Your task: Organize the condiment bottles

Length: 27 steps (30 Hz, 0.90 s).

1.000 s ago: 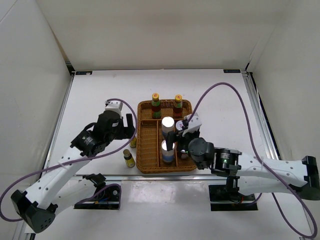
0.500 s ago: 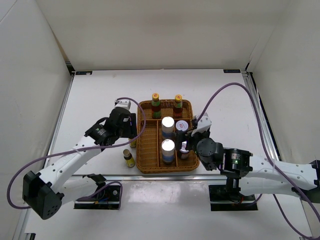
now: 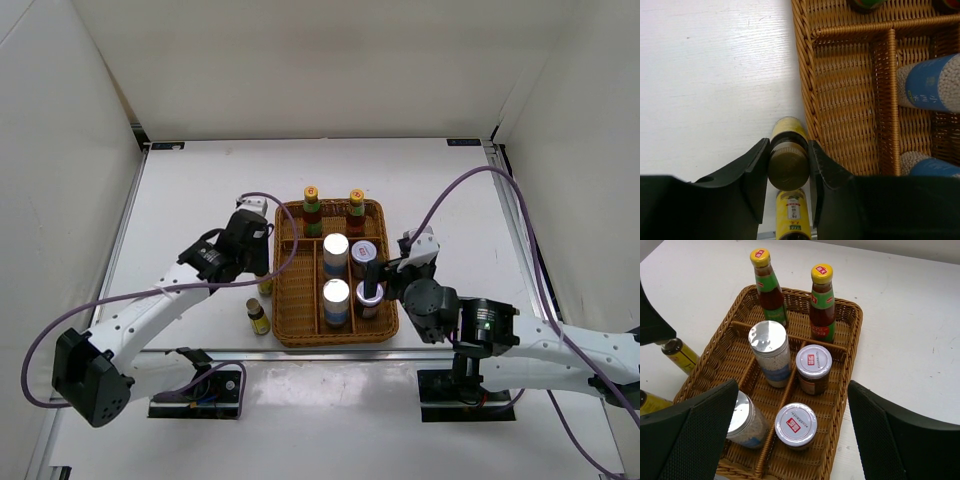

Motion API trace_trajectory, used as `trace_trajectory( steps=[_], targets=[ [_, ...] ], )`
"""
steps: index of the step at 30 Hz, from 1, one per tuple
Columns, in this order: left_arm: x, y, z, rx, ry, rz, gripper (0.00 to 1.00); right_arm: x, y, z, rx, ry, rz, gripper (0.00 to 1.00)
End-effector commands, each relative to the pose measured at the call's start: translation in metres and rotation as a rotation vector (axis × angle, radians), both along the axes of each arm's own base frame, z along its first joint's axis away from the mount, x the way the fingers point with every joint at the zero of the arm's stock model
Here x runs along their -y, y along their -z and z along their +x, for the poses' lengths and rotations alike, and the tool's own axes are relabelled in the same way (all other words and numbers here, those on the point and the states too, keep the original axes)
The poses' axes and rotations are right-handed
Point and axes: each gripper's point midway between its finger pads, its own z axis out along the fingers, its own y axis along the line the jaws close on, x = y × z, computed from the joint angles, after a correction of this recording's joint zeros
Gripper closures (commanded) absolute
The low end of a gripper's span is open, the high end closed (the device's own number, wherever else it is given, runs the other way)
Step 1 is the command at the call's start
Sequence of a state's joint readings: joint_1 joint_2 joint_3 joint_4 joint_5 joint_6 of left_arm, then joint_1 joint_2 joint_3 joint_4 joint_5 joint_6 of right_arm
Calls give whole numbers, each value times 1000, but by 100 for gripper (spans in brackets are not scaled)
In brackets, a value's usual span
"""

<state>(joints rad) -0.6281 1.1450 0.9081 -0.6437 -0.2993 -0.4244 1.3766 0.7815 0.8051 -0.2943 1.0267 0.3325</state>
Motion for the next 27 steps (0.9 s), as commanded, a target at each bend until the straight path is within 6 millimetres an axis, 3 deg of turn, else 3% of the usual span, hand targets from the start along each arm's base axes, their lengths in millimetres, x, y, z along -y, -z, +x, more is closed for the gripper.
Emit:
trace_trajectory(
  steps=[1, 5, 10, 13, 18, 27],
  targets=[
    [-2, -64, 13, 155, -19, -56, 79, 9, -17, 2, 12, 43, 51, 7],
    [-1, -133, 24, 294, -19, -106, 89, 12, -19, 1, 4, 57, 73, 7],
    [15, -175, 30, 366, 10, -150, 89, 15, -17, 2, 0, 67, 62, 7],
    [38, -170, 38, 339, 50, -163, 89, 18, -14, 2, -3, 78, 51, 7],
    [73, -138, 49, 276, 98, -164, 89, 28, -14, 0, -19, 96, 52, 7],
    [95, -69, 69, 164, 111, -77, 89, 52, -17, -3, -33, 126, 88, 7]
  ],
)
